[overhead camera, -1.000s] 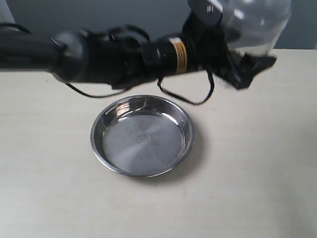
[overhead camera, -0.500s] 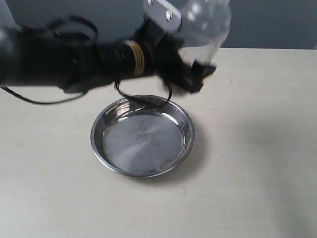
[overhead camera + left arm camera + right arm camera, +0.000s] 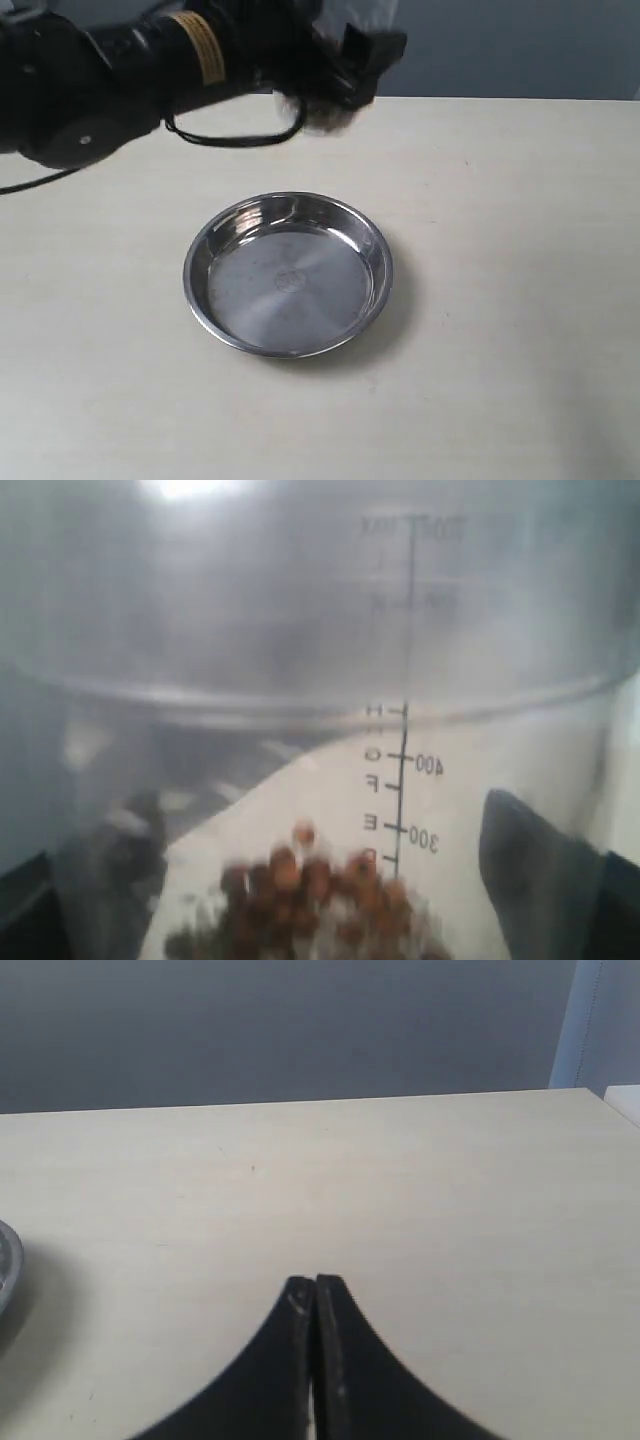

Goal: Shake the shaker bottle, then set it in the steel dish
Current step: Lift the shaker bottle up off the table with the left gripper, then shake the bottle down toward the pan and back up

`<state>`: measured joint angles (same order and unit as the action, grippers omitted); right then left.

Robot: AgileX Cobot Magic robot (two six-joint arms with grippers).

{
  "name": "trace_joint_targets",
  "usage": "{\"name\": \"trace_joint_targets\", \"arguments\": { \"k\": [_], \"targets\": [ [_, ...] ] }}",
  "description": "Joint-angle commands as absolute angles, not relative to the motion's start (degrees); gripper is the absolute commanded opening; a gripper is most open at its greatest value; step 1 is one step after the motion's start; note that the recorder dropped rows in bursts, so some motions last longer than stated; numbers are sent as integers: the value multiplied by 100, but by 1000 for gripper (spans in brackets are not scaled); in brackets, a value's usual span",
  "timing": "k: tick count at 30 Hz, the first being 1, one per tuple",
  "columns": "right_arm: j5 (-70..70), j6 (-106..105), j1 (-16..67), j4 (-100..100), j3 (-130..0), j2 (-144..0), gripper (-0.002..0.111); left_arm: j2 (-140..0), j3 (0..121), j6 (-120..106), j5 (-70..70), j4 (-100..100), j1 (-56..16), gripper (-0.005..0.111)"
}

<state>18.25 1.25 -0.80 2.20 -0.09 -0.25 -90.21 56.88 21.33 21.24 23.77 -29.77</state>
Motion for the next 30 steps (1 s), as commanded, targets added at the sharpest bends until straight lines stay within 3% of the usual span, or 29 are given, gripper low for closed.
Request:
{"name": "trace_joint_targets", "arguments": {
  "k": [1,11,18,20,22,25,27,30],
  "targets": [
    [1757,114,-60,202,0,0,-1,-9722,4763,2080,2222,1647,-2921,0],
    [1757,114,-60,213,0,0,-1,-8621,4448,2065,2982,1897,-2933,0],
    [1757,114,-60,213,0,0,-1,-8528,4054,2323,4702,1489,-2825,0],
    [1757,114,-60,213,0,0,-1,-8099,4408,2088,4232,1725,-2750,0],
    [1757,114,-60,213,0,0,-1,-8278,4371,2013,2866,1757,-2750,0],
    [1757,114,-60,213,0,0,-1,-9379,3597,2224,4106,1415,-2750,0],
    [1757,114,-60,213,0,0,-1,-8687,3967,2307,4621,1696,-2750,0],
    [1757,114,-60,213,0,0,-1,-8217,4428,1970,3504,1463,-2750,0]
  ]
}}
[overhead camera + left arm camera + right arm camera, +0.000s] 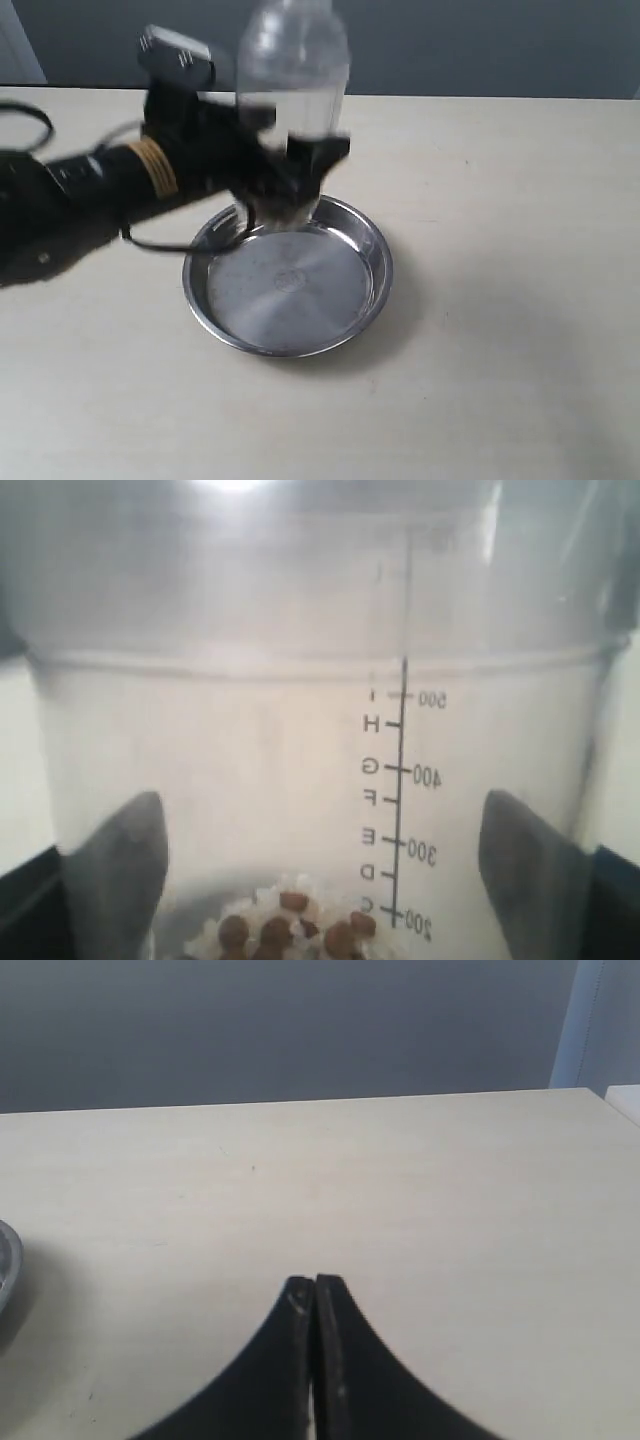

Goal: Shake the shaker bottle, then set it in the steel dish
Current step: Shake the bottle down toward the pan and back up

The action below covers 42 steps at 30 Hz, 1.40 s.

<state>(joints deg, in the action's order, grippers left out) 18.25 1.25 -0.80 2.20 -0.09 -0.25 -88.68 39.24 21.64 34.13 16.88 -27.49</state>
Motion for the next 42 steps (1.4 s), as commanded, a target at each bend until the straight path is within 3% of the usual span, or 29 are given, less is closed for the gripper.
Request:
{"name": "trace_joint_targets", "arguments": {
  "k": [1,4,7,11,12,13,15,19,20,23,27,30,32,34,35,38,41,42],
  "targets": [
    [1757,114,-60,213,0,0,-1,-8363,4331,1970,3304,1477,-2750,0],
    [1757,114,-60,213,0,0,-1,-9220,3701,2395,4003,1405,-2750,0],
    [1757,114,-60,213,0,0,-1,-8355,4106,2136,4120,1558,-2750,0],
    [1757,114,-60,213,0,0,-1,-8530,3940,-47,3819,-1463,-2509,0],
    [1757,114,-60,202,0,0,-1,-8669,3915,297,3743,-1270,-2547,0],
    [1757,114,-60,202,0,0,-1,-8729,3904,1175,3452,1050,-2776,0],
    [1757,114,-60,202,0,0,-1,-8742,3904,1818,3441,2646,-3080,0],
    [1757,114,-60,202,0,0,-1,-8862,3740,226,3627,-1892,-2806,0],
    [1757,114,-60,202,0,0,-1,-8873,3729,324,3604,-1863,-2826,0],
    [1757,114,-60,202,0,0,-1,-8707,3729,1079,3084,1682,-3110,0],
    [1757,114,-60,202,0,0,-1,-8911,3693,928,3363,-1646,-2877,0],
    [1757,114,-60,202,0,0,-1,-8707,3718,1553,3099,2781,-3219,0],
    [1757,114,-60,202,0,0,-1,-8665,3718,1423,2889,1629,-3196,0],
    [1757,114,-60,202,0,0,-1,-8856,3705,571,3059,-1541,-2924,0],
    [1757,114,-60,202,0,0,-1,-8874,3705,572,2991,-1330,-2995,1],
    [1757,114,-60,202,0,0,-1,-8749,3705,979,2632,2161,-3296,0],
    [1757,114,-60,202,0,0,-1,-8933,3715,1291,2870,-746,-3125,1],
    [1757,114,-60,202,0,0,-1,-8936,3715,1176,2881,163,-3220,1]
  ]
}}
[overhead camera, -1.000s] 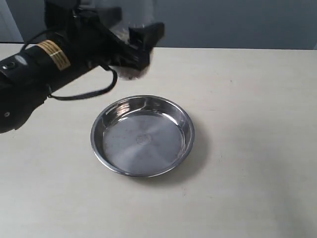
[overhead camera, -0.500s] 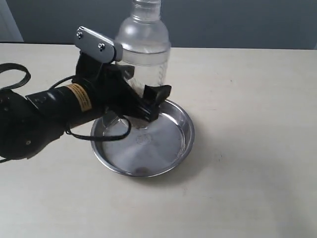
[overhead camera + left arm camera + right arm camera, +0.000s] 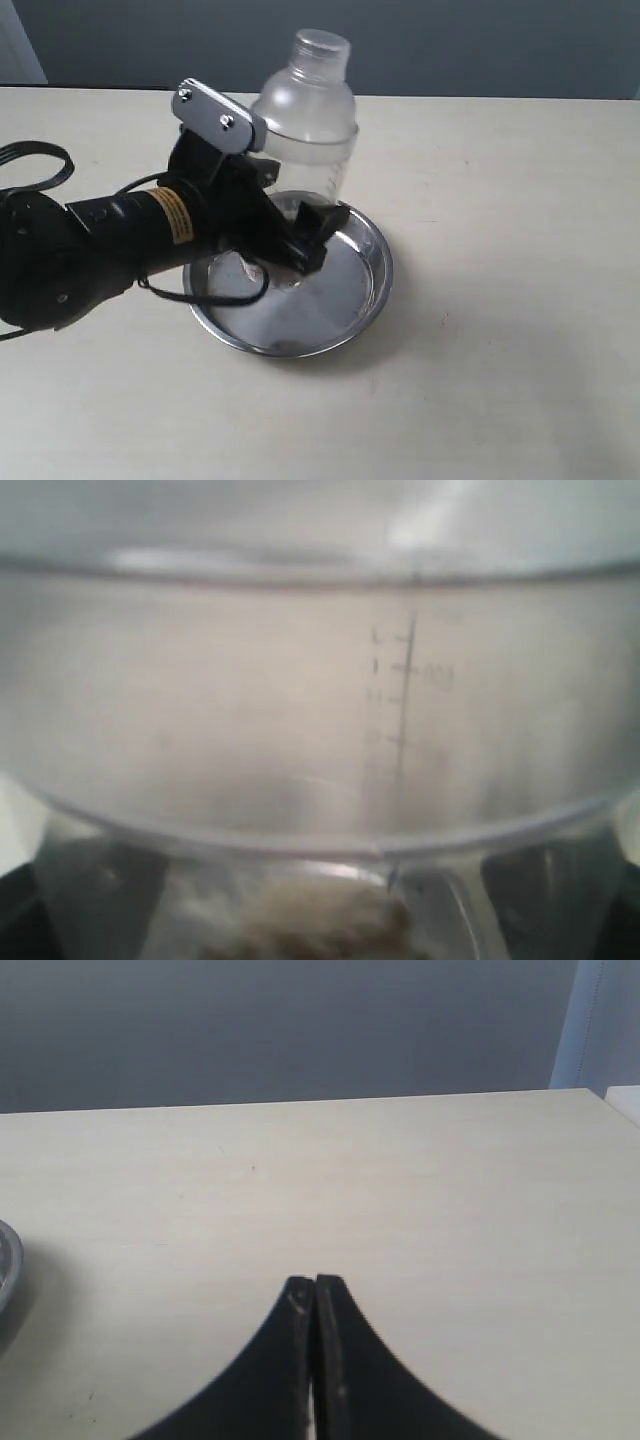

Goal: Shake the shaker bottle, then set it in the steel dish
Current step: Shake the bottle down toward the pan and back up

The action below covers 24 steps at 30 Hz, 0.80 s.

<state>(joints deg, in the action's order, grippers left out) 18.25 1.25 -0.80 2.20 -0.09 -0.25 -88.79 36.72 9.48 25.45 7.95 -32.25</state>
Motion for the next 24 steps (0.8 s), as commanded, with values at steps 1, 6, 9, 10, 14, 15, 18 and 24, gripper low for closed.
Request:
{"name": "trace_joint_targets", "arguments": {
  "k": [1,6,9,10,14,15,18,24],
  "targets": [
    [1757,114,-60,202,0,0,-1,-8881,3715,1125,2871,1783,-3334,1],
    [1757,114,-60,202,0,0,-1,-8924,3702,1007,2853,-595,-3048,1],
    [1757,114,-60,219,0,0,-1,-8779,3702,1067,2734,1628,-3250,0],
    [1757,114,-60,219,0,0,-1,-8903,3702,635,2726,-229,-3018,0],
    [1757,114,-60,227,0,0,-1,-8912,3702,771,2837,856,-3195,0],
    [1757,114,-60,227,0,0,-1,-9044,3702,617,2973,-1326,-2965,0],
    [1757,114,-60,227,0,0,-1,-8865,3702,1198,2694,2472,-3521,0],
    [1757,114,-60,227,0,0,-1,-8939,3702,266,2773,1181,-3537,0]
  ]
}}
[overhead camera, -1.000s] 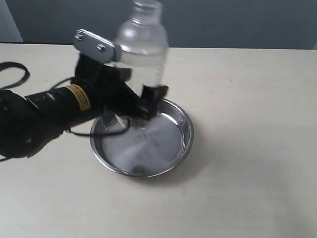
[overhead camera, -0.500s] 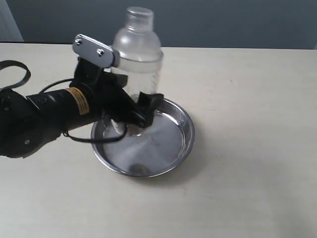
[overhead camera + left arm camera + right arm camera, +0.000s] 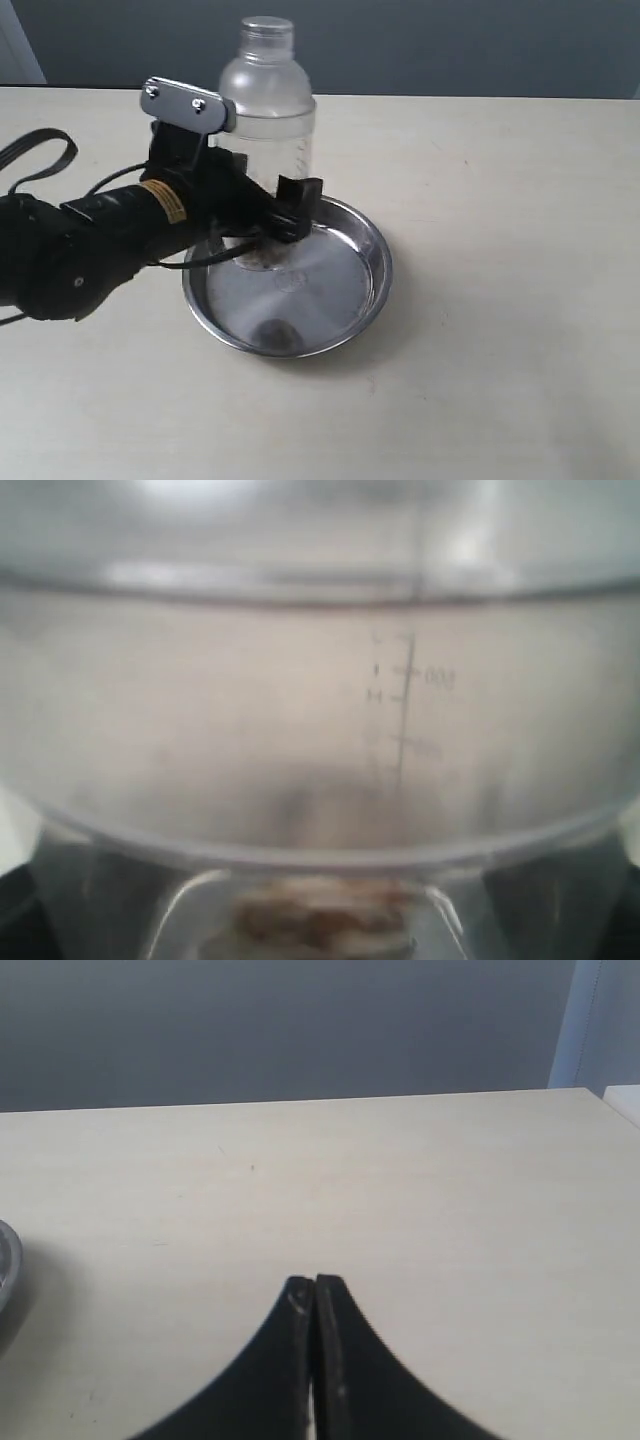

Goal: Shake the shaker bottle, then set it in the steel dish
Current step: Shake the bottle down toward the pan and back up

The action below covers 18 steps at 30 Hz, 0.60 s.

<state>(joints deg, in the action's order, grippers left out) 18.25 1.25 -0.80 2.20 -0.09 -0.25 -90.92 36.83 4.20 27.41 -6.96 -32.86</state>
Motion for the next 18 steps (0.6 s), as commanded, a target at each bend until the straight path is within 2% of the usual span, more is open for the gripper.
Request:
{"name": "trace_joint_targets", "arguments": {
  "k": [1,3,6,9,12,15,18],
  "targets": [
    [1757,114,-60,227,0,0,-1,-8990,3702,130,2905,327,-3424,0],
    [1757,114,-60,227,0,0,-1,-9110,3712,-68,3303,-2514,-3199,1],
    [1757,114,-60,227,0,0,-1,-8940,3712,494,2868,396,-3363,0],
    [1757,114,-60,227,0,0,-1,-9070,3745,978,3376,413,-3364,0],
    [1757,114,-60,227,0,0,-1,-8484,4227,689,3981,688,-3353,0],
    [1757,114,-60,227,0,0,-1,-8028,4617,700,3041,713,-3353,0],
    [1757,114,-60,227,0,0,-1,-8744,4162,749,2669,584,-3353,0]
  ]
}}
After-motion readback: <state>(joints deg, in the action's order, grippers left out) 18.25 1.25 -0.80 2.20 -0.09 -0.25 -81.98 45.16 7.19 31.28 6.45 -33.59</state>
